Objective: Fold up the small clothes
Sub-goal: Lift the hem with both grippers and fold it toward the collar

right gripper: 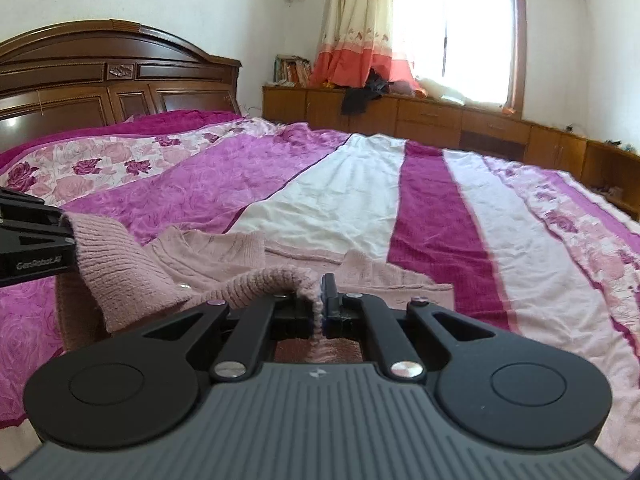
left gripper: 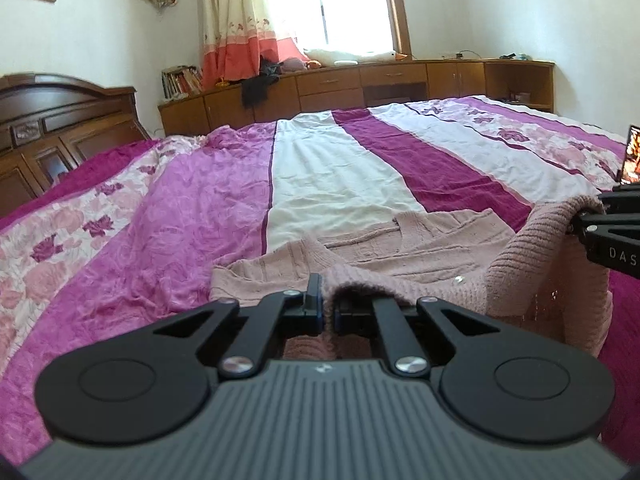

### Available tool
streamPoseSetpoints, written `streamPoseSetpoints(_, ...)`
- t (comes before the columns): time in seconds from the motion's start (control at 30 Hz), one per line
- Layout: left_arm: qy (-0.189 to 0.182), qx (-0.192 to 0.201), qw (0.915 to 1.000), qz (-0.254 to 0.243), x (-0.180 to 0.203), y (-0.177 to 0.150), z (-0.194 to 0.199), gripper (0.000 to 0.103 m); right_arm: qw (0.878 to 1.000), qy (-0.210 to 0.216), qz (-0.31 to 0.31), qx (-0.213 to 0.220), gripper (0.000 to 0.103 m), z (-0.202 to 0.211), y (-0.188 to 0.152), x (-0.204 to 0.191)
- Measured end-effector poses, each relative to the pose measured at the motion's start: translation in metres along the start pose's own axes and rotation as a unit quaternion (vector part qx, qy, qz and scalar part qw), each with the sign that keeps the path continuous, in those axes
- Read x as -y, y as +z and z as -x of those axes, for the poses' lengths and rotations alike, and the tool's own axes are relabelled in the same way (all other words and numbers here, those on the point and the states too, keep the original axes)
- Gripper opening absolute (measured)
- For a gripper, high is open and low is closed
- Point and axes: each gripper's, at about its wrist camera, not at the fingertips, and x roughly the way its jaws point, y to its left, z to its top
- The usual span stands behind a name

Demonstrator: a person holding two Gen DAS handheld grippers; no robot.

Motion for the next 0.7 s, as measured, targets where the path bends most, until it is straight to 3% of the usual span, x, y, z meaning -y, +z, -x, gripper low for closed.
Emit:
streamPoseSetpoints(0.17,0.007,-0.013,0.9999,0.004,-0.002,-0.006,-0.011,0.007,0.994,0.066,-0.042,-0.078,0.005,-0.022,-0.015,0.006)
streamPoseSetpoints(0.3,0.007,-0.018,0.9998,0.007,-0.002,-0.01,-0.012,0.007,0.986,0.116,-0.059,-0.101,0.008,-0.019,-0.038,-0.005)
streamPoseSetpoints(0.37,0.009,-0.016,0.9998,0.002,-0.001,-0.01,-0.012,0.007,0.984,0.127,-0.05,-0.112,0.018,-0.016,-0.052,-0.017)
streamPoseSetpoints(0.4,0.009,-0.016,0.9998,0.0,-0.001,-0.01,-0.012,0.007,0.985,0.124,-0.043,-0.113,0.032,-0.015,-0.059,-0.024)
streamPoseSetpoints(0.43,0.009,-0.015,0.9999,-0.002,-0.001,-0.01,-0.012,0.007,0.986,0.12,-0.037,-0.112,0.053,-0.012,-0.064,-0.029)
streamPoseSetpoints(0.5,0.008,-0.014,0.9999,-0.005,0.001,-0.011,-0.012,0.007,0.988,0.106,-0.029,-0.107,0.078,-0.009,-0.074,-0.04)
streamPoseSetpoints(0.7,0.009,-0.012,0.9998,-0.009,0.003,-0.013,-0.01,0.007,0.989,0.085,0.035,-0.118,0.083,-0.015,-0.094,-0.071)
